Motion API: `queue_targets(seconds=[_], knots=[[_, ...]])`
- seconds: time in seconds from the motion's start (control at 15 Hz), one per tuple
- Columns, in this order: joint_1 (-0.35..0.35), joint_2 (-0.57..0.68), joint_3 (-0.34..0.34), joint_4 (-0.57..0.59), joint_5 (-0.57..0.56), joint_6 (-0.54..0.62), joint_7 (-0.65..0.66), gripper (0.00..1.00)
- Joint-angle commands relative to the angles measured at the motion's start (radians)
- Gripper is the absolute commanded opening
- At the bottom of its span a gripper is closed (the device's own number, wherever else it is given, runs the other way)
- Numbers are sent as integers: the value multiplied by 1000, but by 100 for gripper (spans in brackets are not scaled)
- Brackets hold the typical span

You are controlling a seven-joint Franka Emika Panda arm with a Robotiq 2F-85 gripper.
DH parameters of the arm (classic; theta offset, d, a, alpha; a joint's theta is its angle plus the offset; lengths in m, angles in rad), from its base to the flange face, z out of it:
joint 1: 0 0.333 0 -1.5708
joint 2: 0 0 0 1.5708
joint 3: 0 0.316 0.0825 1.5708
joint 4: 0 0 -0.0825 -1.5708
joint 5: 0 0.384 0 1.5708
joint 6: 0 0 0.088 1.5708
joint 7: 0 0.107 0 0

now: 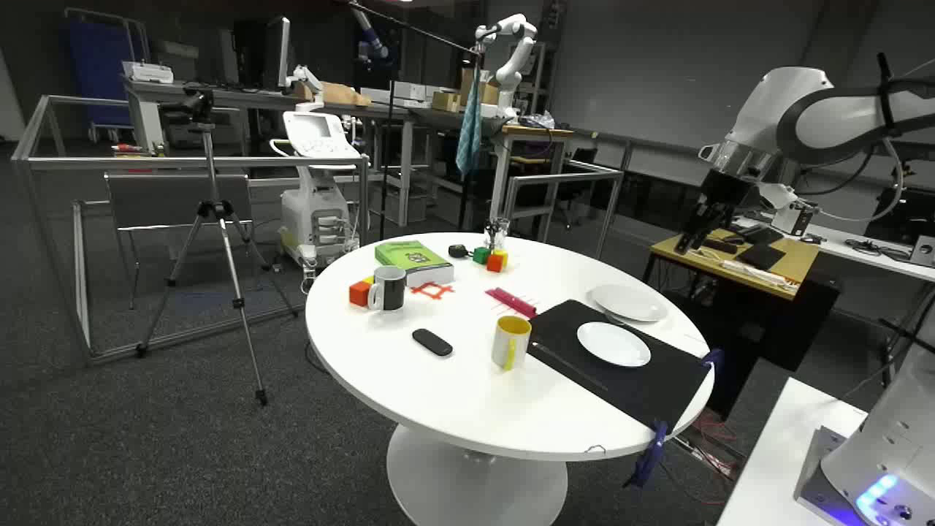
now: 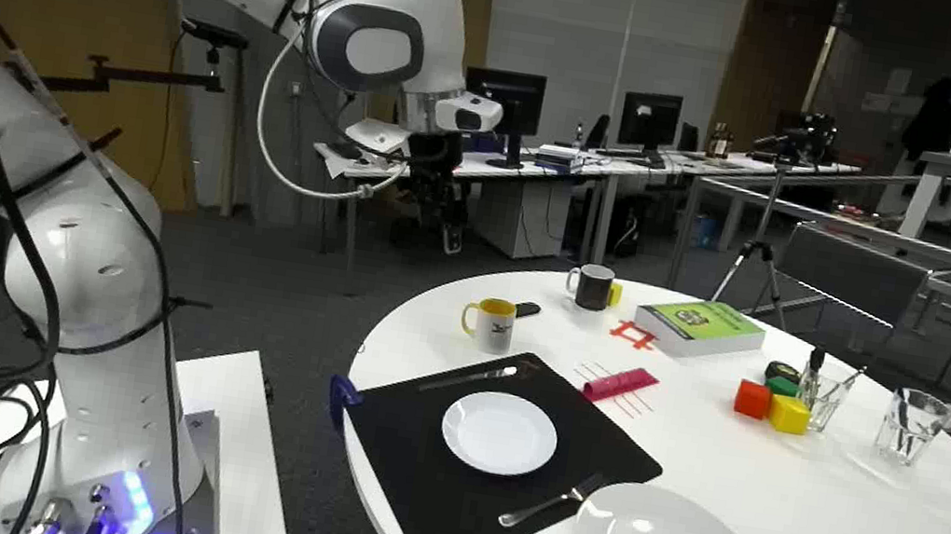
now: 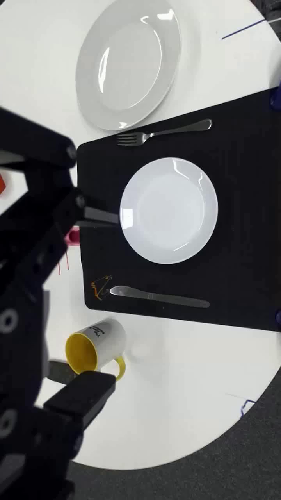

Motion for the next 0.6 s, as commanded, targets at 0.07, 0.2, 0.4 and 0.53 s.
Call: queue_targets(seconds=[0.07,0.2,0.4,0.53], knots=[[0,0,0,2,0,-3,0,100],[3,4,-6,7,4,-10,-9,100],[12,13,-38,21,25,-23,-52,100],[16,20,-74,40,43,-49,-92,100]])
